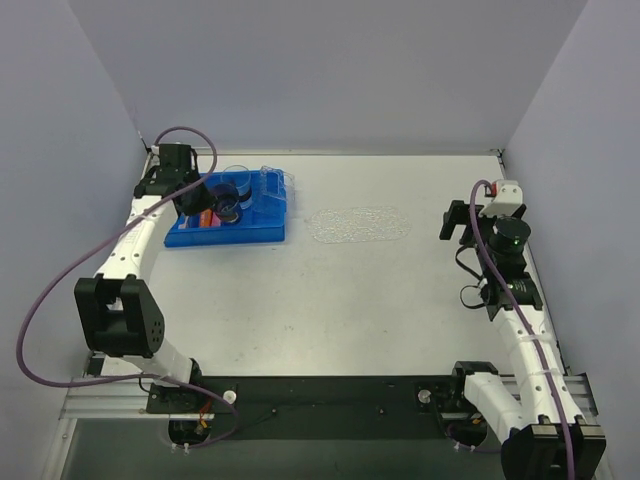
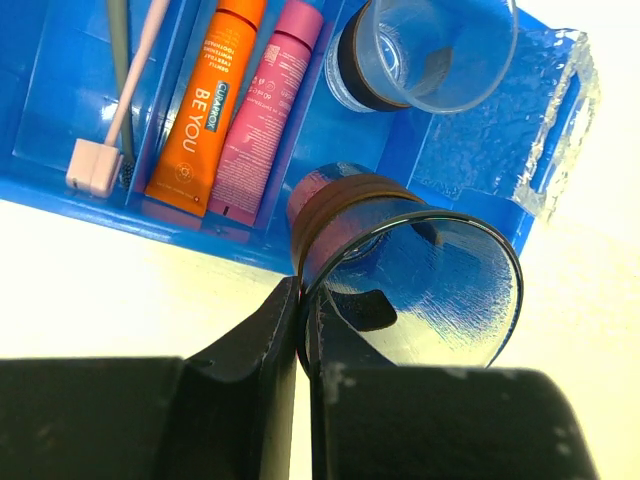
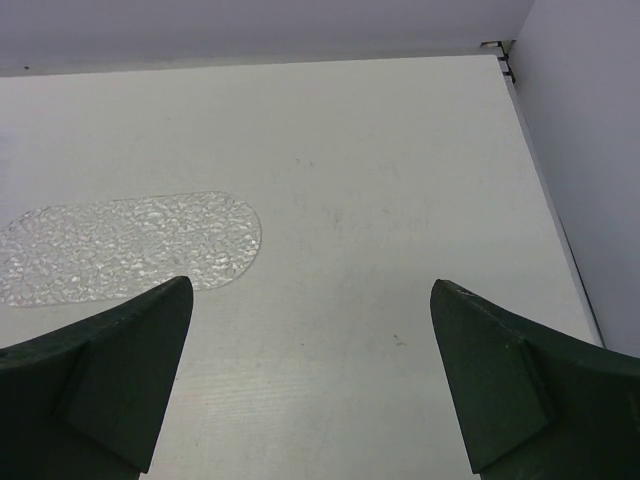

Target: Prepare toiletry sets of a toothbrush and toothpaste on the tray

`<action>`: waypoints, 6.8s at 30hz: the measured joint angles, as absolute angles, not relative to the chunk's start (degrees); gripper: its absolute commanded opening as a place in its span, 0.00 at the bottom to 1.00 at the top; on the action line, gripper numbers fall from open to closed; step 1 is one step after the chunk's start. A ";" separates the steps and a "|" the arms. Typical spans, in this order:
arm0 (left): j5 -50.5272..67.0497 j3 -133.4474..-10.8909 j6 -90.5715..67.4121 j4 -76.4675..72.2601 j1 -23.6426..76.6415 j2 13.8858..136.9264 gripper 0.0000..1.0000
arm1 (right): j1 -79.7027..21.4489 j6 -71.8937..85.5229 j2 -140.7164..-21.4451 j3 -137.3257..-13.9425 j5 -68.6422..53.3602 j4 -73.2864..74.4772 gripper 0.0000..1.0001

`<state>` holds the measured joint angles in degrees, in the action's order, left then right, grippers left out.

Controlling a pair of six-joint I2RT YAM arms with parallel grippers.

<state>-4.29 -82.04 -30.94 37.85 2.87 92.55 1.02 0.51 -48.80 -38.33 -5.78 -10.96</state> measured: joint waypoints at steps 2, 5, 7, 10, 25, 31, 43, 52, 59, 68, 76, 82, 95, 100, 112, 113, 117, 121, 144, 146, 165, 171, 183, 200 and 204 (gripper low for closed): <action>-4.38 -81.47 -31.14 37.89 2.83 90.94 0.00 | 1.02 1.87 -49.30 -39.57 -4.84 -10.22 1.00; -4.64 -80.14 -32.23 38.13 2.76 87.92 0.00 | 0.99 4.91 -50.15 -41.91 -2.26 -9.13 1.00; -5.06 -79.22 -33.56 38.26 2.79 85.82 0.00 | 1.02 7.64 -50.59 -43.40 -0.05 -8.47 1.00; -6.44 -77.87 -35.97 38.26 3.27 82.70 0.00 | 1.02 11.00 -51.44 -45.52 1.19 -7.01 1.00; -19.86 -74.59 -55.53 37.98 25.08 78.08 0.00 | -1.30 24.16 -64.69 -61.30 -6.37 5.54 0.86; -22.70 -75.46 -60.25 35.33 34.09 82.65 0.00 | -16.21 24.25 -72.18 -75.72 -7.57 11.81 0.78; -22.92 -81.08 -60.01 31.88 41.25 91.70 0.00 | -28.40 23.86 -89.84 -87.09 -12.51 26.04 0.73; -23.14 -84.68 -57.91 29.63 43.38 94.67 0.00 | -29.67 23.73 -93.62 -90.13 -13.74 30.59 0.63; -22.90 -85.97 -57.28 29.39 44.25 95.83 0.00 | -29.67 23.11 -94.39 -91.00 -10.81 31.53 0.42; -21.89 -87.24 -54.61 28.82 45.30 96.57 0.00 | -29.47 21.63 -99.31 -94.06 -7.40 32.21 0.00; -21.12 -85.58 -48.80 25.47 45.36 96.05 0.55 | -29.04 20.69 -100.82 -94.72 -7.92 32.56 0.00; -16.10 -81.91 -44.62 21.15 45.52 90.74 0.82 | -25.10 16.14 -100.73 -93.78 -14.55 33.21 0.00; -2.04 -74.72 -35.27 12.56 45.45 82.52 0.91 | -20.91 2.70 -98.74 -85.97 -29.08 33.67 0.00; 0.97 -74.74 -35.24 12.69 44.05 82.59 0.78 | -20.91 -2.83 -96.25 -85.21 -31.70 33.71 0.00; 6.90 -82.35 -34.20 18.11 42.61 91.33 0.70 | -21.08 -11.11 -93.73 -83.61 -31.48 35.64 0.00; 7.38 -82.87 -33.98 18.52 42.61 91.81 0.70 | -21.08 -11.44 -93.73 -83.59 -31.24 35.83 0.00; 8.49 -85.73 -32.67 21.67 42.61 93.86 0.65 | -21.17 -12.36 -93.73 -83.59 -30.63 36.27 0.00; 9.15 -88.77 -31.59 24.58 42.65 96.71 0.60 | -21.82 -12.97 -93.73 -83.59 -30.13 36.69 0.00; 7.73 -93.06 -29.41 31.83 43.77 101.91 0.00 | -24.40 -6.68 -93.76 -86.76 -23.57 37.58 0.17; 7.40 -93.06 -29.19 31.86 43.77 101.91 0.00 | -24.43 -5.76 -93.80 -87.09 -22.87 37.65 0.24; -5.80 -91.50 -31.55 34.15 44.60 101.65 0.00 | -23.73 9.26 -93.93 -88.05 -17.65 34.11 0.43; -11.05 -89.73 -35.07 34.92 44.60 99.26 0.00 | -24.36 14.50 -93.93 -88.09 -17.43 33.23 0.42; -17.02 -88.51 -38.09 34.11 44.60 97.93 0.00 | -26.13 18.44 -94.41 -89.47 -17.56 32.69 0.40; -19.55 -88.55 -38.85 32.67 44.60 97.97 0.00 | -27.62 20.64 -96.95 -91.00 -20.23 32.60 0.32; -19.90 -89.10 -38.83 32.67 44.60 98.43 0.00 | -28.05 20.82 -99.39 -92.64 -20.16 33.28 0.28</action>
<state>-19.90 -89.10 -38.83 32.67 44.60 98.43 -28.05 20.82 -99.39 -92.64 -20.16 33.28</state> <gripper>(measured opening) 0.063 0.307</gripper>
